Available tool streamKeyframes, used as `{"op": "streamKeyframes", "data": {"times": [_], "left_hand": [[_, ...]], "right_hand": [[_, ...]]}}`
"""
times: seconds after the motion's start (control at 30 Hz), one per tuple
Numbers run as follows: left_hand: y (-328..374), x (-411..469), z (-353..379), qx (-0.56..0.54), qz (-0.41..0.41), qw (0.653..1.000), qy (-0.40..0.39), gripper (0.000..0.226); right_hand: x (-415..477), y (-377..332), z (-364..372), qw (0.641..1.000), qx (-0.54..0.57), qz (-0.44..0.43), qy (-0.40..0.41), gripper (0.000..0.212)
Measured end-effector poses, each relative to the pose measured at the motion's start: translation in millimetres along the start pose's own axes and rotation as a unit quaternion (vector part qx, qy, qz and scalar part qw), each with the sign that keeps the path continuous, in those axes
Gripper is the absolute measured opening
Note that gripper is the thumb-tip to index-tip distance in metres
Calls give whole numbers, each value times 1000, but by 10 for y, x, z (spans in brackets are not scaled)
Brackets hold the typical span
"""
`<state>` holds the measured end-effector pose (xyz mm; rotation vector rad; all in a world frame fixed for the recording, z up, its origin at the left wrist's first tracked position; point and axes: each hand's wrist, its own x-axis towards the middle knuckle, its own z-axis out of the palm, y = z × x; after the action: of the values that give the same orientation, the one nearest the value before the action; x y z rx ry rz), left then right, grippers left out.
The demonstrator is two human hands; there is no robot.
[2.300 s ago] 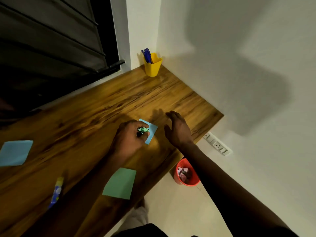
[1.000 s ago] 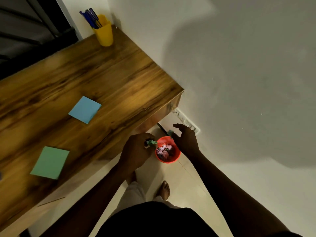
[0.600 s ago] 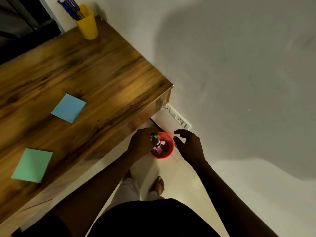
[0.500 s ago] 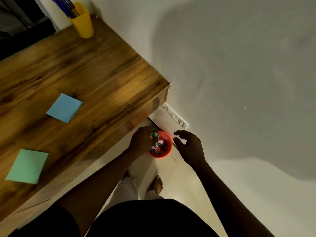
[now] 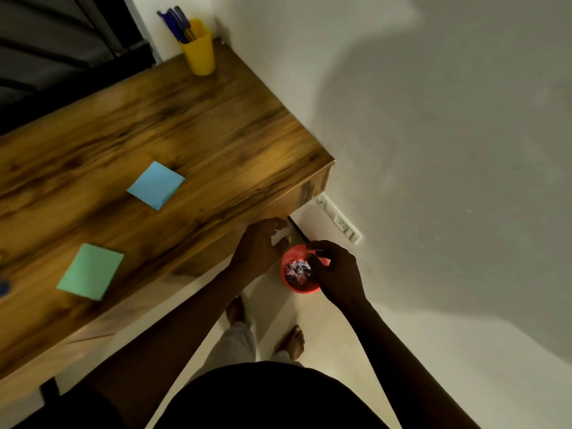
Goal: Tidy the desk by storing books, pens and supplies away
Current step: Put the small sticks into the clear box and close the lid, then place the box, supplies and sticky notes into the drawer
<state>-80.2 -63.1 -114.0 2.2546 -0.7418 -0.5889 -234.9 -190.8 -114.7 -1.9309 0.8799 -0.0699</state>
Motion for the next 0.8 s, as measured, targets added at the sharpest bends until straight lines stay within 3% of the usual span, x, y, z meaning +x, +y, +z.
{"op": "streamKeyframes", "data": {"times": [0.13, 0.27, 0.4, 0.57, 0.8], "left_hand": [[-87, -289, -331, -23, -19, 998, 53, 33], [-210, -659, -749, -62, -46, 991, 112, 42], [-441, -1025, -1131, -54, -76, 980, 178, 26], [-828, -1654, -1586, -68, -116, 956, 259, 24], [-1519, -2773, -2057, -73, -152, 918, 359, 13]], "right_hand": [[-10, -366, 168, 998, -17, -55, -32, 24], [-38, -755, 428, 991, 2, -110, -78, 26], [-84, -1115, 829, 979, 4, -178, -103, 23], [-324, -1528, 1478, 949, -17, -273, -156, 15], [-1035, -2082, 2461, 918, -41, -302, -253, 10]]}}
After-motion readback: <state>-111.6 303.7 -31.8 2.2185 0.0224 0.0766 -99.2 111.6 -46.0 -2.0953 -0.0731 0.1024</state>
